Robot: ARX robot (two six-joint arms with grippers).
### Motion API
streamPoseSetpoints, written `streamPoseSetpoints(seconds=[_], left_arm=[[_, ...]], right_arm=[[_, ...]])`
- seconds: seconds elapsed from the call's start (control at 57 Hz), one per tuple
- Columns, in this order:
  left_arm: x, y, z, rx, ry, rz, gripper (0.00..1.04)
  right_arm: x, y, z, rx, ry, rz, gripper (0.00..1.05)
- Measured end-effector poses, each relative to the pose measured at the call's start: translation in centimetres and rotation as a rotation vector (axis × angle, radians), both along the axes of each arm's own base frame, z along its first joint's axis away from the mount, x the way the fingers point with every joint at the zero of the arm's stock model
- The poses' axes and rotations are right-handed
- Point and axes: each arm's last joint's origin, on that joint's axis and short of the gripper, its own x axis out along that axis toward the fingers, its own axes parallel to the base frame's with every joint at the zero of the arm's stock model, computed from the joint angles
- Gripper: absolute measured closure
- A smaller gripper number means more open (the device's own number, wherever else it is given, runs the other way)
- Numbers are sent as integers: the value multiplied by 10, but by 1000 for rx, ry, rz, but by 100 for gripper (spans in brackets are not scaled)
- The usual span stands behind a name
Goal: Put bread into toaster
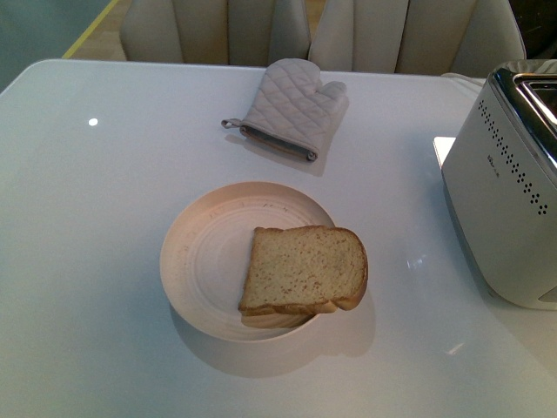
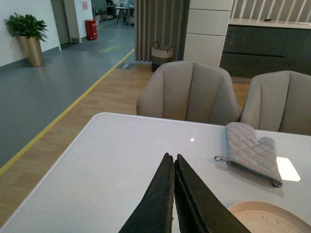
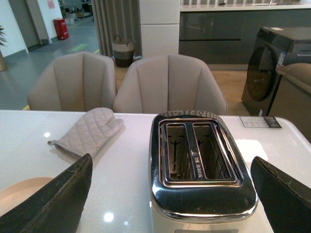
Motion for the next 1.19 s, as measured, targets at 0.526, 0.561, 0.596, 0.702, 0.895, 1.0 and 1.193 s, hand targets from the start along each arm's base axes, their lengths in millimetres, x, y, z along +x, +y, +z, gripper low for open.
streamPoseSetpoints(seconds=[0.526, 0.561, 0.596, 0.702, 0.895, 1.0, 1.193], left_arm=[[-14, 0, 1, 0, -5, 0, 102], [-15, 0, 1, 1, -5, 0, 102], [-16, 0, 1, 1, -6, 0, 102], [-17, 0, 1, 1, -5, 0, 102], [-27, 0, -3, 1, 24, 0, 102], [-30, 0, -2, 1, 1, 0, 102], [-30, 0, -2, 1, 0, 0, 102]], right_arm=[[0, 0, 0, 0, 0, 0, 9], [0, 0, 0, 0, 0, 0, 9], [0, 0, 0, 0, 0, 0, 9], [0, 0, 0, 0, 0, 0, 9], [0, 0, 0, 0, 0, 0, 9], [0, 0, 0, 0, 0, 0, 9], [0, 0, 0, 0, 0, 0, 9]])
